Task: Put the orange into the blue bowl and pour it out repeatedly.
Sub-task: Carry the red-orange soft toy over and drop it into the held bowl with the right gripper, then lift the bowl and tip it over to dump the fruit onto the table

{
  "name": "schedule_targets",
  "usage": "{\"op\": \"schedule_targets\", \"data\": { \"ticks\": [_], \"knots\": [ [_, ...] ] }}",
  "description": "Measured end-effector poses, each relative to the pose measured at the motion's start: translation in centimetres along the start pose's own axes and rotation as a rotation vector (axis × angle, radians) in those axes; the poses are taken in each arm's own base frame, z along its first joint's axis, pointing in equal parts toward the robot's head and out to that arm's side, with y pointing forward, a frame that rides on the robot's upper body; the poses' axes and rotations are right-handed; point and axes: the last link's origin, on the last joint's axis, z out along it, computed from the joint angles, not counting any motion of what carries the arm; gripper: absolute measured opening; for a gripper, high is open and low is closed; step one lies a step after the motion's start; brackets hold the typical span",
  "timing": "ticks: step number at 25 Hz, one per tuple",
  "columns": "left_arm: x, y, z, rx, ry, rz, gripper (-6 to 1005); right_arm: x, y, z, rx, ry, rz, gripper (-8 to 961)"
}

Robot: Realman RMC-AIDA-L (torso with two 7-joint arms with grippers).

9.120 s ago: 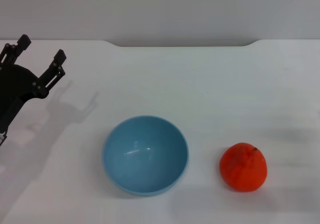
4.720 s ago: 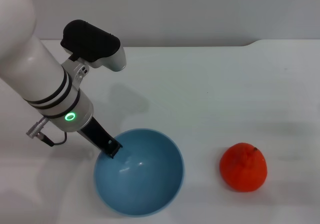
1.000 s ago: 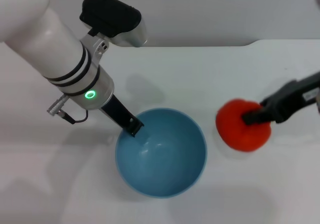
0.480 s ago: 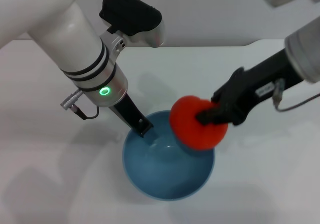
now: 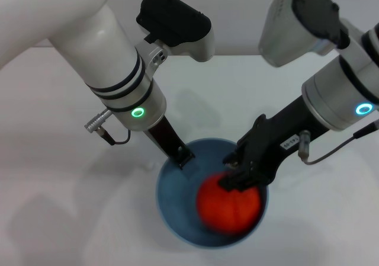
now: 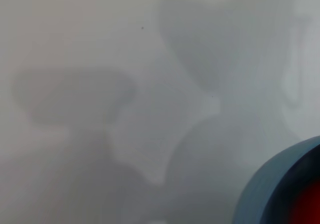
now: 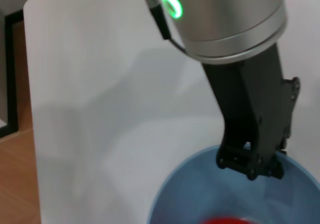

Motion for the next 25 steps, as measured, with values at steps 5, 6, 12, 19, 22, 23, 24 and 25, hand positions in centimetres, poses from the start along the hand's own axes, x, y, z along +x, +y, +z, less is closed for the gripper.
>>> {"op": "schedule_targets", "data": {
  "ticks": [5, 6, 12, 19, 22, 23, 24, 25],
  "knots": [
    [0.0, 0.1, 0.1, -0.006, 0.004, 0.001, 0, -0.3, 0.0, -0.1, 0.015, -0.006, 0.001, 350],
    [0.0, 0.1, 0.1, -0.006, 0.008, 0.001, 0, -0.4, -0.2, -0.4, 0.023, -0.018, 0.015, 386],
    [0.2, -1.0, 0.2, 0.027, 0.093, -0.012, 0, 1.7, -2.3, -3.9, 0.111, -0.072, 0.202, 491],
    [0.3, -2.8, -1.2, 0.12, 0.374, -0.026, -1, 8.4, -4.3, -6.5, 0.175, -0.111, 0.506, 493],
    [-0.2, -3.9, -2.3, 0.203, 0.499, -0.044, -1, 10.7, -4.5, -6.3, 0.15, -0.122, 0.601, 496],
    [-0.3, -4.2, -2.9, 0.249, 0.559, -0.045, -1, 11.5, -4.5, -6.1, 0.141, -0.119, 0.63, 498],
    [-0.6, -4.4, -3.3, 0.29, 0.607, -0.042, -1, 12.3, -4.6, -5.9, 0.139, -0.109, 0.659, 499],
    [-0.8, -4.5, -3.6, 0.32, 0.638, -0.037, -1, 12.9, -4.7, -5.7, 0.14, -0.097, 0.685, 500]
  ]
}}
